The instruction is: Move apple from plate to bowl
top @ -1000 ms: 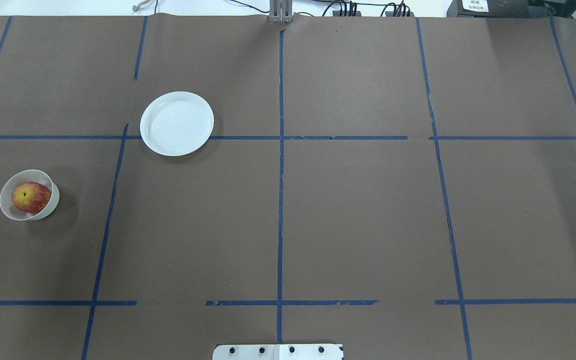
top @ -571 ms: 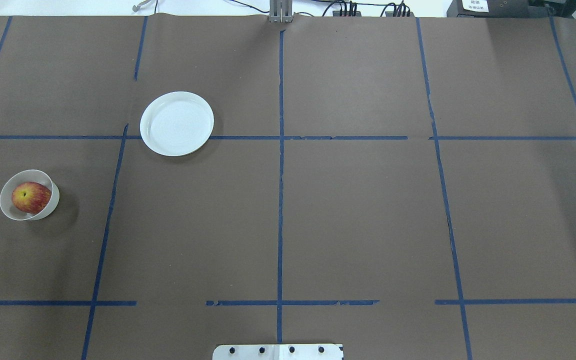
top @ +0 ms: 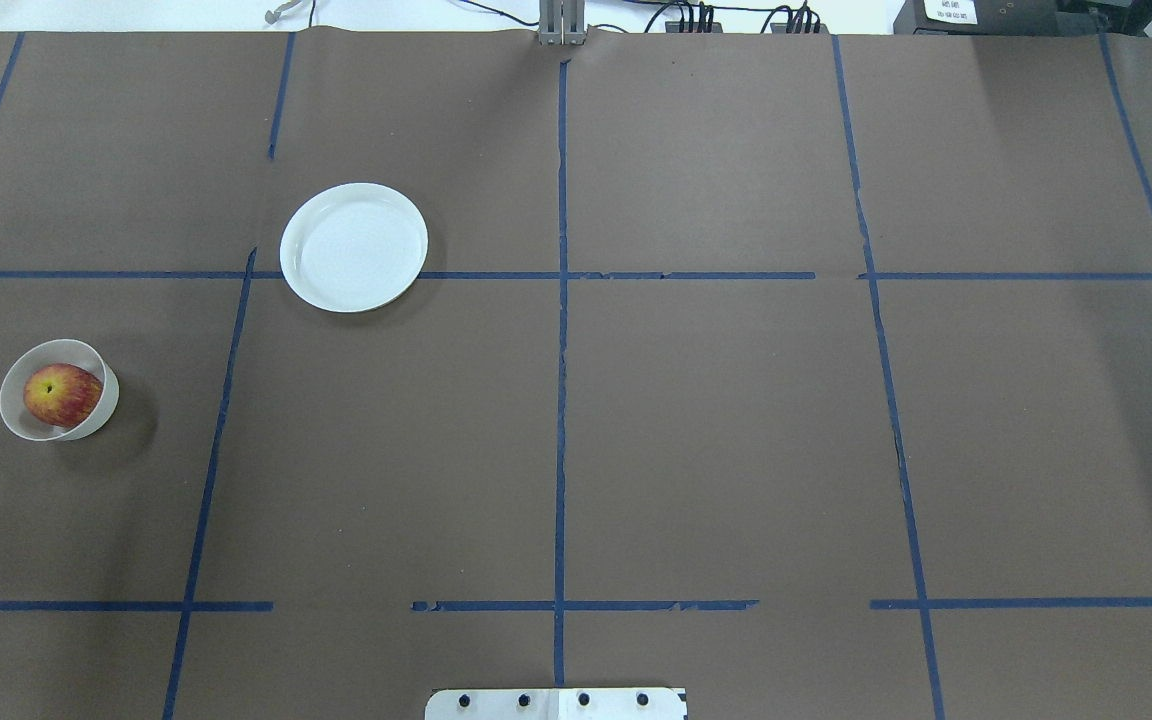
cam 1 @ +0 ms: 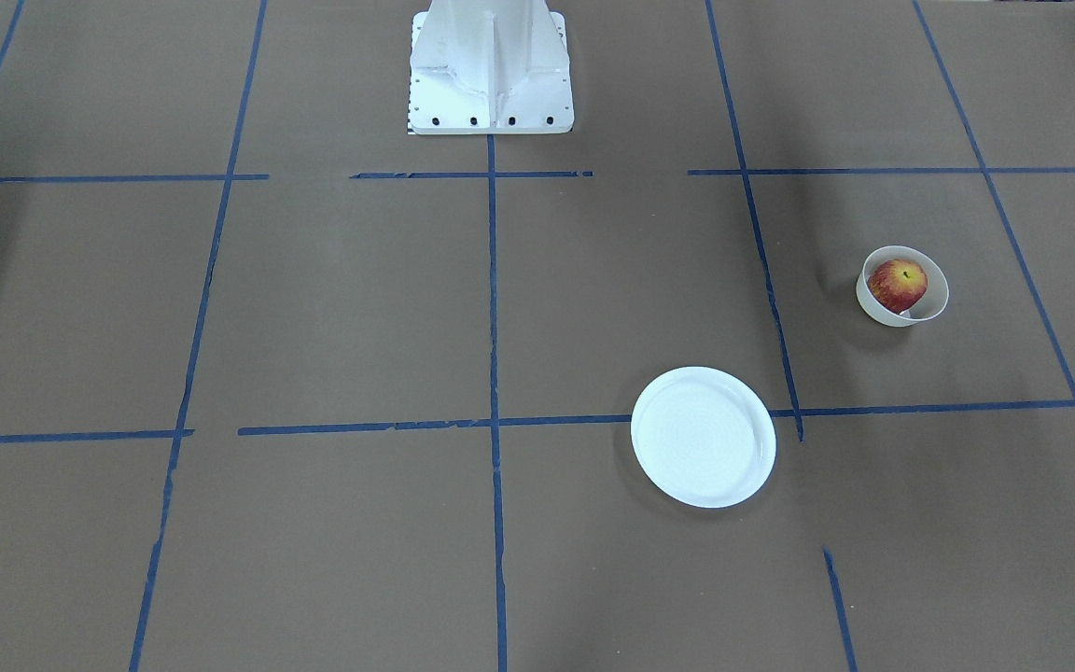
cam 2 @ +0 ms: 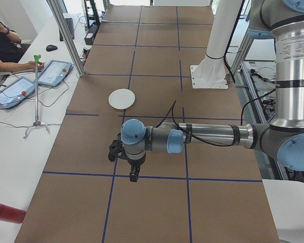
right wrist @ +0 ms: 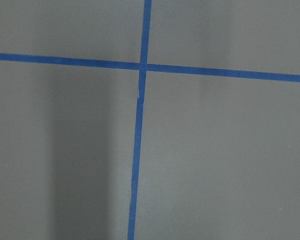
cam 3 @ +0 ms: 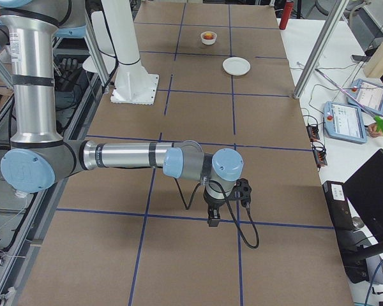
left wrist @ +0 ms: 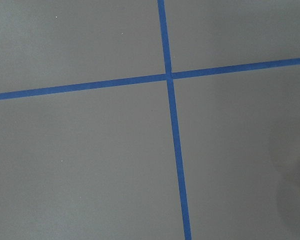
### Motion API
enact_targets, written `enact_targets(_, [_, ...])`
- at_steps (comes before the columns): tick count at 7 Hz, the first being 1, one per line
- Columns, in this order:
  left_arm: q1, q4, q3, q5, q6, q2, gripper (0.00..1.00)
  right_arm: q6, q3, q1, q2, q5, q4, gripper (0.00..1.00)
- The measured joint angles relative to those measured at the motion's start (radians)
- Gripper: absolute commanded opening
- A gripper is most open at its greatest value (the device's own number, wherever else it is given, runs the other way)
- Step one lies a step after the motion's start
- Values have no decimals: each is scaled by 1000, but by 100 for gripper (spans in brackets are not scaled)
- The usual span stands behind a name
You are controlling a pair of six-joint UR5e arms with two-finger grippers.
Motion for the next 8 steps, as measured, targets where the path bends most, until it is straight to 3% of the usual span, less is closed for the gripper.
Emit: enact_targets(8, [-42,11,10,-1,-1,-3,100,0,0,0,0,0,0,100])
